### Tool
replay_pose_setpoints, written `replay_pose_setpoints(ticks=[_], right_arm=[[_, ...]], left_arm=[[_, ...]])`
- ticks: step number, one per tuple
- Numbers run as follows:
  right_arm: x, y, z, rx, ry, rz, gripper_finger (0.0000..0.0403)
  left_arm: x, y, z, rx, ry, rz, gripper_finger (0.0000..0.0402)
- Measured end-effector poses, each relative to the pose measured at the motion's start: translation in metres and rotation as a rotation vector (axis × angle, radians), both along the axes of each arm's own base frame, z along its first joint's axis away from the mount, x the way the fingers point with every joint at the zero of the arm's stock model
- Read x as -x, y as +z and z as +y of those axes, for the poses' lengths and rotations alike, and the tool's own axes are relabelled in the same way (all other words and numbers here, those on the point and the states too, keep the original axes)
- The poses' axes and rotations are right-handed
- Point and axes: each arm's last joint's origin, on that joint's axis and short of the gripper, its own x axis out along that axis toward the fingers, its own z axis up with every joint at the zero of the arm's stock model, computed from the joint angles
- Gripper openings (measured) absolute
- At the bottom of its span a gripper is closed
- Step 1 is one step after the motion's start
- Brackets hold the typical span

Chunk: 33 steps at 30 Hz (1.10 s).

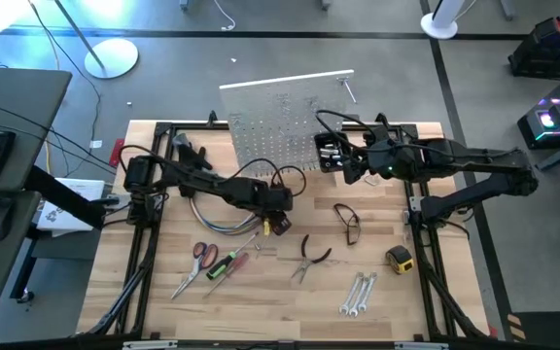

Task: Hang tools onto peg board
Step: Put the socket into the black bin on the peg board

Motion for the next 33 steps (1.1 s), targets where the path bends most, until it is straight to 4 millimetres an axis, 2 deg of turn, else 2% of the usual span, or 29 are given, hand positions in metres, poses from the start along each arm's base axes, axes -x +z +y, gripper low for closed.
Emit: replay_pose_setpoints(ticks=[6,13,18,24,27,31,33], right_arm=[[0.0,0.0,0.0,-0.013,-0.012,-0.011,0.0209],[0.0,0.0,0.0,-0.013,-0.012,-0.01,0.0209],[0.0,-0.001,0.0,-0.013,-0.012,-0.007,0.0209],[0.0,-0.001,0.0,-0.011,-0.015,-0.006,0.0209],[0.0,-0.001,0.0,-0.01,-0.015,-0.003,0.0209],[0.001,-0.001,0.0,-0.005,-0.016,-0.001,0.0209],[0.001,-0.001,0.0,-0.002,-0.013,0.005,0.0209]], left_arm=[[-0.005,0.008,0.0,-0.029,-0.015,-0.008,0.0209],[-0.005,-0.001,0.001,-0.047,0.014,0.02,0.0209],[-0.006,-0.022,0.0,-0.021,0.03,0.069,0.0209],[-0.011,-0.035,-0.003,-0.002,0.02,0.073,0.0204],[-0.012,-0.036,-0.003,-0.009,0.02,0.067,0.0172],[-0.012,-0.037,-0.003,-0.018,0.011,0.07,0.0077],[-0.012,-0.036,-0.003,-0.016,-0.001,0.067,0.0066]])
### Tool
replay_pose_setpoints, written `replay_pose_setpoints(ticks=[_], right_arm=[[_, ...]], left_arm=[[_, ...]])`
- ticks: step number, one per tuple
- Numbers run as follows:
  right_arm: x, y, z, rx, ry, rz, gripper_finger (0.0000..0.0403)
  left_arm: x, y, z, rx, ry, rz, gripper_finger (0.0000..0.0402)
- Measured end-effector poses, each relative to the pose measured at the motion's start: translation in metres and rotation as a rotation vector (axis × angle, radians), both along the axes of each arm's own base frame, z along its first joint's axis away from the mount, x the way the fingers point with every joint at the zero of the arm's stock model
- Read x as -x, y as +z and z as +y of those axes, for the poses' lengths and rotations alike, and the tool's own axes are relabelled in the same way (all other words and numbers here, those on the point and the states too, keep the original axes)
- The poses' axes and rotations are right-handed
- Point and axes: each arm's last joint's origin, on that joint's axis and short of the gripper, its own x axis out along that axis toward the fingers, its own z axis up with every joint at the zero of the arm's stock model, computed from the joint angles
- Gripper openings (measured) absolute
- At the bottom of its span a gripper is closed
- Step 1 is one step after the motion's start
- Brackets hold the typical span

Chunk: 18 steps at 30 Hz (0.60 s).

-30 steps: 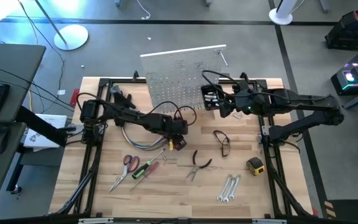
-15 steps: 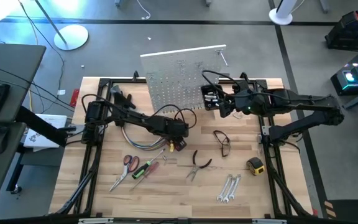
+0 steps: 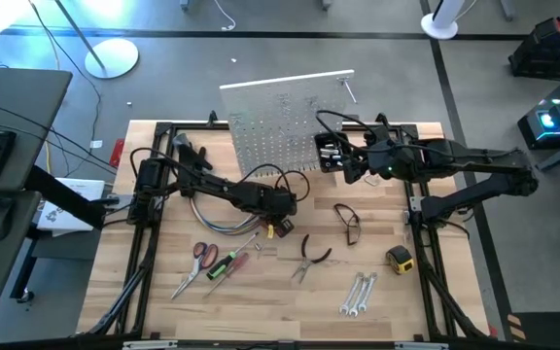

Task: Hang tools onto peg board
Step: Put the socket into the black bin on the peg board

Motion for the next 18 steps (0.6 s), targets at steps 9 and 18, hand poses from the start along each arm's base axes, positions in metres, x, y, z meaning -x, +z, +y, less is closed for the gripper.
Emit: replay_pose_setpoints(ticks=[9,18], right_arm=[[0.003,0.008,0.001,0.037,0.044,-0.042,0.0209],[0.024,0.034,0.001,0.088,0.048,-0.226,0.0209]], left_arm=[[-0.003,0.031,0.004,-0.008,-0.073,-0.096,0.0066],[-0.03,0.156,0.023,-0.116,-0.092,-0.756,0.0066]])
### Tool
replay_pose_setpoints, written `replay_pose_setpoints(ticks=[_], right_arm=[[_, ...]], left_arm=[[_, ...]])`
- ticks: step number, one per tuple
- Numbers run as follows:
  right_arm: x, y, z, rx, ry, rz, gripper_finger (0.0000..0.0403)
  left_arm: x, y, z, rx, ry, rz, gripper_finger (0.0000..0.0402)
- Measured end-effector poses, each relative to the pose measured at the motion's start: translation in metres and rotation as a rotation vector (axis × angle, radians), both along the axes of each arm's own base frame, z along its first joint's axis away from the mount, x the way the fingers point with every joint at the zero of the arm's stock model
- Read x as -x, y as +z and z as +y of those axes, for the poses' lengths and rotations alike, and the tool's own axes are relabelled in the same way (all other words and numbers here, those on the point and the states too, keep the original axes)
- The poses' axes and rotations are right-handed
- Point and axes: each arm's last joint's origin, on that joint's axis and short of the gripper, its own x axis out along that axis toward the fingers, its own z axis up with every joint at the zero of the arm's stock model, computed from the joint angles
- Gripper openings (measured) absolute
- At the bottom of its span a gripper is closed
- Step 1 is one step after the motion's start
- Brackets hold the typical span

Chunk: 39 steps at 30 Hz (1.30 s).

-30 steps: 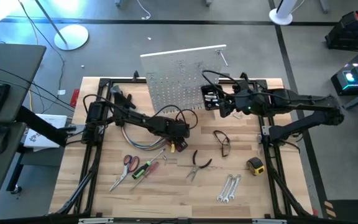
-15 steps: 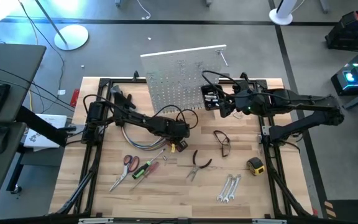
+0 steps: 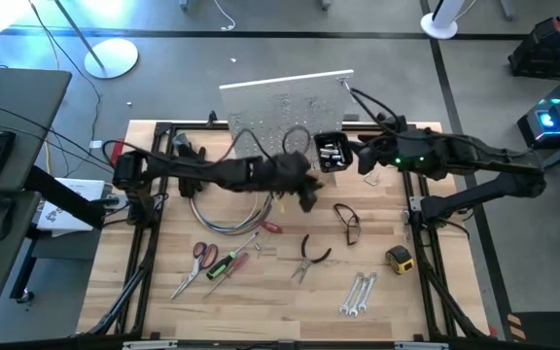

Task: Hang tools onto peg board
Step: Put the socket into the black bin on the peg board

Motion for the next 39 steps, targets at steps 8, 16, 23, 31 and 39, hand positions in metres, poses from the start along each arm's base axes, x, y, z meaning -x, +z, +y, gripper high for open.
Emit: replay_pose_setpoints(ticks=[8,16,23,31,39], right_arm=[[0.002,0.0,0.0,0.006,-0.014,0.003,0.0208],[0.002,0.0,-0.001,0.009,-0.022,0.004,0.0208],[0.002,0.0,-0.001,0.011,-0.02,0.008,0.0208],[0.002,0.0,-0.001,0.009,-0.016,0.008,0.0208],[0.002,0.0,-0.001,0.029,0.0,0.025,0.0208]], left_arm=[[-0.019,0.037,0.016,-0.166,0.027,-0.153,0.0066],[-0.03,0.015,0.047,-0.176,0.088,-0.097,0.0066],[-0.028,0.02,0.047,-0.321,0.126,-0.077,0.0119],[-0.028,0.019,0.049,-0.391,0.125,-0.04,0.0207],[0.005,0.067,0.024,-0.172,-0.21,-0.126,0.0212]])
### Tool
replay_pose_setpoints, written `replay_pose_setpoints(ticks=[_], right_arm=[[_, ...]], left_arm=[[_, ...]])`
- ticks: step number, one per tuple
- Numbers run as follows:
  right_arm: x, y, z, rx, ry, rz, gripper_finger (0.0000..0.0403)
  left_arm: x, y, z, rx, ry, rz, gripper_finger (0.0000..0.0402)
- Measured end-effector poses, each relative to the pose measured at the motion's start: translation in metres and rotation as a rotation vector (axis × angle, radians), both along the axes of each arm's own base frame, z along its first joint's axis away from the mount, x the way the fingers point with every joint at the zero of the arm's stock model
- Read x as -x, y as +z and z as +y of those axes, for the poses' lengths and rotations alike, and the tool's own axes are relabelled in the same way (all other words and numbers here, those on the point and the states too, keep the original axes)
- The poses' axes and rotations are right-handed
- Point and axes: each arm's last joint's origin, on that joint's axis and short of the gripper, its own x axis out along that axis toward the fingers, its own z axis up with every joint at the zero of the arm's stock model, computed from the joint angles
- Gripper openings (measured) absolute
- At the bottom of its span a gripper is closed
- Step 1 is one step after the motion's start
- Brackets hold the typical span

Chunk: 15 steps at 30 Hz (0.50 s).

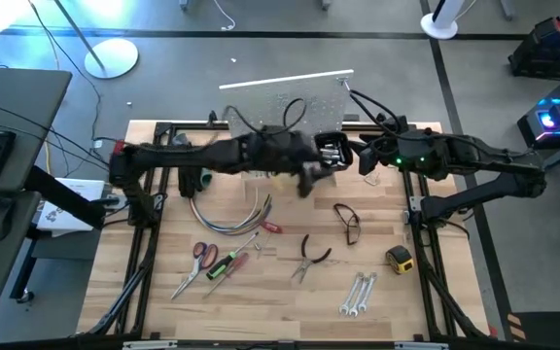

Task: Hang tools onto peg board
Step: Put the socket into the black bin on the peg board

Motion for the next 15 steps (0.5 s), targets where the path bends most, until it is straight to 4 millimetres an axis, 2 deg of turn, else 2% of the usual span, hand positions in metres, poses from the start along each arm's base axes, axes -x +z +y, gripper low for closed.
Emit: replay_pose_setpoints(ticks=[4,7,9,11,15], right_arm=[[0.0,0.0,-0.001,0.021,0.007,0.017,0.0208],[0.001,-0.001,-0.002,0.021,0.0,0.027,0.0208],[0.001,-0.002,-0.003,0.021,-0.005,0.037,0.0208],[0.001,-0.002,-0.004,0.021,-0.008,0.039,0.0208],[0.002,-0.002,-0.006,0.019,-0.018,0.039,0.0208]], left_arm=[[0.046,0.022,-0.024,0.039,-0.106,0.185,0.0213],[0.079,0.018,-0.047,0.058,-0.111,0.331,0.0213],[0.095,0.001,-0.065,0.064,-0.115,0.4,0.0213],[0.107,-0.027,-0.083,0.016,-0.171,0.486,0.0213],[0.134,-0.088,-0.112,-0.236,-0.432,0.671,0.0206]])
